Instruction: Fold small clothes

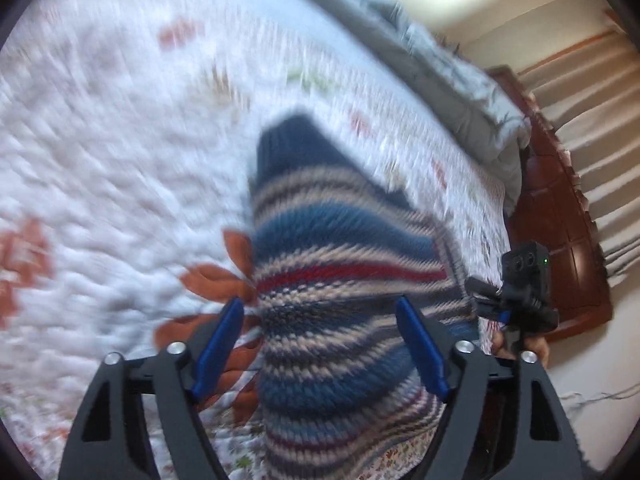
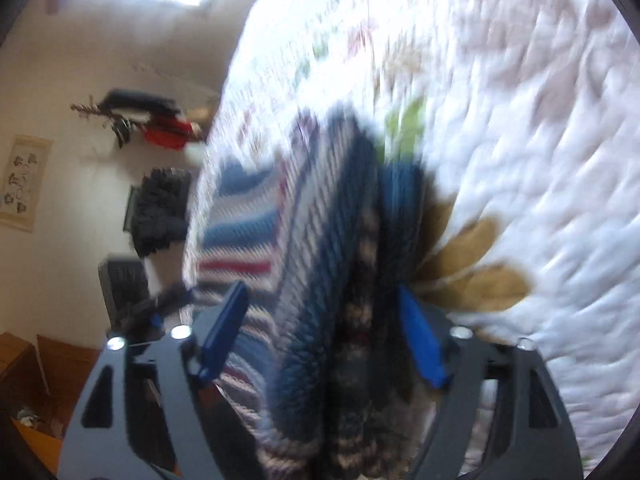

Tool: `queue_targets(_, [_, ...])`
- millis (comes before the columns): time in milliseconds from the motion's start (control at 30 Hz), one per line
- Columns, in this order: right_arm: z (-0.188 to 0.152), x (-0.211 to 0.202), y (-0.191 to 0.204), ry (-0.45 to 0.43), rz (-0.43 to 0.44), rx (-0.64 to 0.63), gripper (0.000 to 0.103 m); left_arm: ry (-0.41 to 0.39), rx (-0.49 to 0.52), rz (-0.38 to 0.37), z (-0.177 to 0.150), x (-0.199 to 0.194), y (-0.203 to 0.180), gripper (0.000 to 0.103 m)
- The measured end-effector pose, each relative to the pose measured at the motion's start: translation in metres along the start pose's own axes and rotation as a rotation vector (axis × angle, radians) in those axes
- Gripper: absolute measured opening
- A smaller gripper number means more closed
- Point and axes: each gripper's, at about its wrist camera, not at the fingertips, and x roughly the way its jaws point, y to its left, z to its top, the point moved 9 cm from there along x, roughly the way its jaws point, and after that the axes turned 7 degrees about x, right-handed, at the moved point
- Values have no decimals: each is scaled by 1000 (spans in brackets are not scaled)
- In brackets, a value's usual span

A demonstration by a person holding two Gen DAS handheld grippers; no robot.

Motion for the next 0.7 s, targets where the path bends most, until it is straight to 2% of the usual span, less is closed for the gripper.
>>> queue_targets(67, [19,-14,10,-50,8,-11,78,-58,81,49,-6,-22,-19,81])
queue_targets(167, [38,-2,18,-33,-22,-21,76,-106,194,81,-31,-33,-52,81])
queue_targets(233, [42,11,13,-4,-66,-33,62,-126,237,74,-42,-32,-69,80])
queue_targets(300, [45,22,5,25,-120,-77,21,-137,259,24,-57,-27,-84,79])
queue_targets(333, [44,23,4,19,-138,-106,14,-139,268,13,-61,-23,-87,79])
queue_targets(400, [48,24,10,-5,-119,-125,11,-108,308,36,-77,-7,-91,72])
queue_targets(467, [53,25,12,-34,-111,-130,10,-53,298,24,-92,11,-90,68])
queue_targets(533, [54,24,-8,-41,-131,-116,10,-18,285,40,-104,23,-83,67])
queue_targets(633, [56,38,-32,-37,-162,-89,10,8,240,24,-113,33,-74,66])
queue_targets(667, [57,38,-34,-47,-155,-81,12,9,242,22,-114,33,-75,66])
queue_targets(700, [58,37,-32,-55,-154,-81,21,10,242,19,-115,30,-77,66])
